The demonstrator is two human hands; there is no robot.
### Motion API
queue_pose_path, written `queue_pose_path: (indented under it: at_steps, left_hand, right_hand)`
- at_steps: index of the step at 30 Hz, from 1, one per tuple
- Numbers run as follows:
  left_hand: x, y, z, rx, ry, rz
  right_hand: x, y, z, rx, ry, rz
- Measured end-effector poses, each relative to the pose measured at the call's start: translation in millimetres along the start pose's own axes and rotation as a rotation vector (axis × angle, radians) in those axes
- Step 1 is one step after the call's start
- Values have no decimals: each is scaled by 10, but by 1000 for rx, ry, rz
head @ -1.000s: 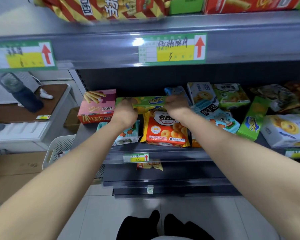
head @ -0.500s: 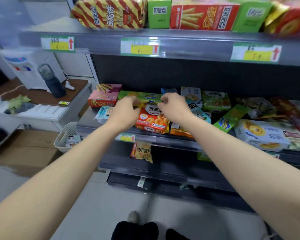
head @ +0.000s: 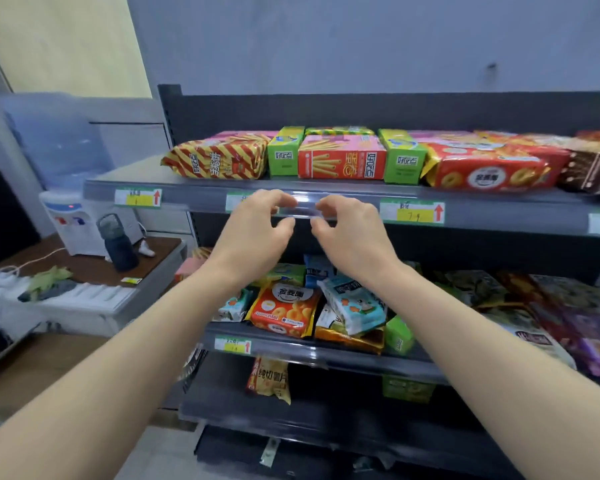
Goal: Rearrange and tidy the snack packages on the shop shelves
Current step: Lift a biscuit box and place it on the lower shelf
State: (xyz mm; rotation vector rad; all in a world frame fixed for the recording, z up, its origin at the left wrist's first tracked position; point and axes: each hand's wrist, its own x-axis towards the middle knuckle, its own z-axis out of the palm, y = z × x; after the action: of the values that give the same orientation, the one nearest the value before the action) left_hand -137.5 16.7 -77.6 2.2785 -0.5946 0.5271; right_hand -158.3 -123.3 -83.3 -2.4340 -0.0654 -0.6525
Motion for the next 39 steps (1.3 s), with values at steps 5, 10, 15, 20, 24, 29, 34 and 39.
queue_pose_path:
  at_steps: [5, 10, 15, 20, 24, 29, 34, 39]
  left_hand:
    - [264, 50, -92, 19, 14, 40]
    - [621, -23, -159, 23, -6, 44]
    - [1063, -184, -175, 122, -43, 18]
    - [1432, -363, -116, 267, -79, 49]
    - [1716, -442, 33, 523, -150, 97]
    - [2018, -496, 162, 747, -216, 33]
    - [2129, -602, 148, 789, -205, 27]
    - [2138, -579, 209, 794, -159, 35]
  right_hand:
    - [204, -22, -233, -63, 51, -11]
    - [491, -54, -269, -103, 72, 14]
    - [861, -125, -178, -126, 45, 28]
    - [1201, -163, -69, -132, 1, 60]
    - [1432, -134, 20, -165, 3, 82]
    - [1580, -57, 85, -163, 40, 85]
    - [1637, -17, 128, -152, 52, 89]
    - [1647, -34, 160, -153, 51, 84]
